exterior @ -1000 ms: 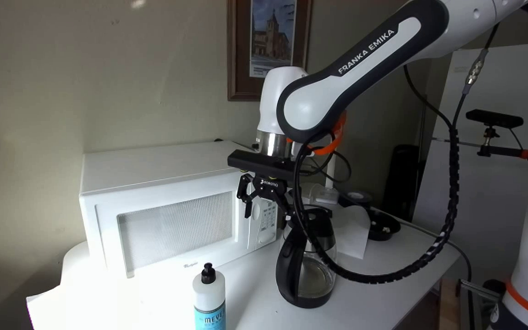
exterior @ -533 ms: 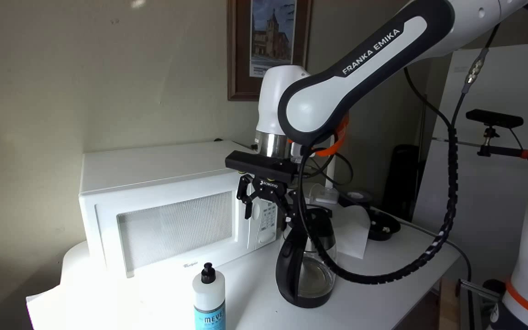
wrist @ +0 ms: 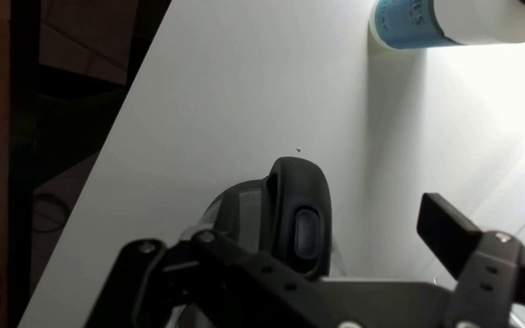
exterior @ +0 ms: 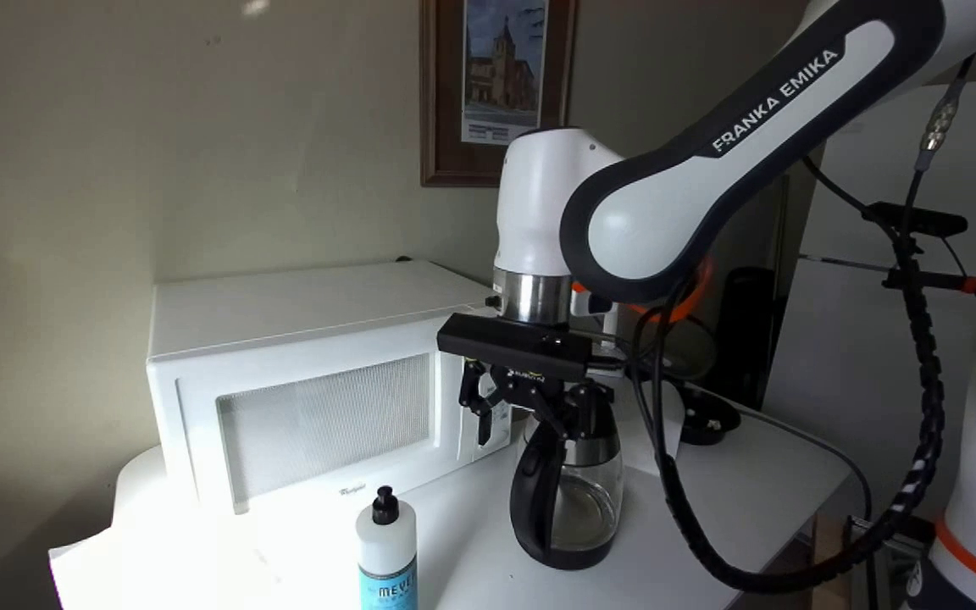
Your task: Put the kettle on top of the microwave.
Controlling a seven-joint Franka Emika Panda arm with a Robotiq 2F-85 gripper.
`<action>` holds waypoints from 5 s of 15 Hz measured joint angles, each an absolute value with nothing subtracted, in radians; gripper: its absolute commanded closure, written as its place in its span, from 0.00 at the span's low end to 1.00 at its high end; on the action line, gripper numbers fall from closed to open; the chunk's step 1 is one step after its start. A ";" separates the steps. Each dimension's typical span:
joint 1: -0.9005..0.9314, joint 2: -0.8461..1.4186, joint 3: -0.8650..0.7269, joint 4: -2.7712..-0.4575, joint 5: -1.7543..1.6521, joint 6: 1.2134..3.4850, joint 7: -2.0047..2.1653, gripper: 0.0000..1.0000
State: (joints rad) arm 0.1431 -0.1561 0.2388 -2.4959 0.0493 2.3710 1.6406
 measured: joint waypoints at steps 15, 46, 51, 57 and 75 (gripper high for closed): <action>0.121 -0.132 0.168 -2.604 0.271 2.567 1.375 0.04; 0.074 -0.224 0.142 -2.579 -0.006 2.270 1.423 0.86; 0.076 -0.202 0.161 -2.565 -0.010 2.283 1.434 0.86; 0.096 -0.096 0.166 -2.566 0.135 2.442 1.420 0.35; 0.121 -0.028 0.182 -2.547 -0.024 2.449 1.538 0.84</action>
State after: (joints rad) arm 0.1206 -0.0282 0.1822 -2.5469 -0.0244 2.4486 1.5377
